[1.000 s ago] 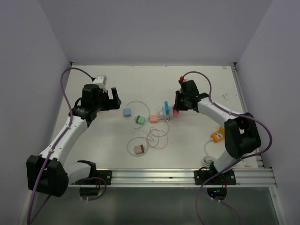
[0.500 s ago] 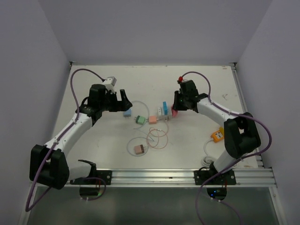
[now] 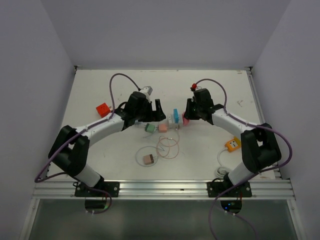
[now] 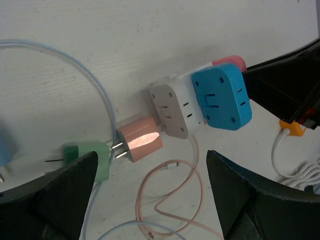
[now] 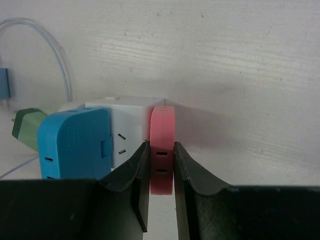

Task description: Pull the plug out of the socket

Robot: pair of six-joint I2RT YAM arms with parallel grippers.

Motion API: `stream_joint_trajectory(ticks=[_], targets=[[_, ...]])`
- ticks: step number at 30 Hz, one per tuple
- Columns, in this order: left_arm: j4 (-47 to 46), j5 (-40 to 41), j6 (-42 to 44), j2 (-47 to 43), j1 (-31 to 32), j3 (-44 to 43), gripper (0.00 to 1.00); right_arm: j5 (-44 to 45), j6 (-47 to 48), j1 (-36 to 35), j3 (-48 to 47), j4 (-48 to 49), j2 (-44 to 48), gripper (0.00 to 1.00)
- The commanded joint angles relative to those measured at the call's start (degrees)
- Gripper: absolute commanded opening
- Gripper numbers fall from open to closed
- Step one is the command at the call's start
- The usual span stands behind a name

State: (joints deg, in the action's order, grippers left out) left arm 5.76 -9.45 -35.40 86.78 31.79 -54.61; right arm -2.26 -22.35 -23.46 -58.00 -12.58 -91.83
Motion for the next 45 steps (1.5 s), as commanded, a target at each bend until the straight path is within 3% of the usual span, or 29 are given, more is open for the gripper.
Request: stream_joint_trajectory(ticks=[1, 8, 21, 33, 45], targets=[[-4.8, 5.1, -3.2, 5.4, 3.4, -6.3, 0.92, 0.4, -0.2, -0.3, 1.9, 0.0, 1.9, 0.00], [-8.4, 5.8, -4.9, 12.3, 5.8, -9.7, 0.78, 0.7, -0.6, -0.4, 2.5, 0.5, 2.3, 0.00], [-9.8, 7.6, -6.5, 17.1, 7.0, -9.2, 0.59, 0.3, -1.4, -0.3, 3.2, 1.6, 1.7, 0.00], [-9.5, 12.4, -7.3, 14.1, 6.0, -4.1, 0.31, 1.7, -2.2, 0.1, 3.9, 0.9, 1.0, 0.00], [-15.1, 6.6, -9.1, 14.9, 2.8, 0.4, 0.13, -5.5, -7.3, 6.4, 7.8, 5.2, -0.5, 0.03]])
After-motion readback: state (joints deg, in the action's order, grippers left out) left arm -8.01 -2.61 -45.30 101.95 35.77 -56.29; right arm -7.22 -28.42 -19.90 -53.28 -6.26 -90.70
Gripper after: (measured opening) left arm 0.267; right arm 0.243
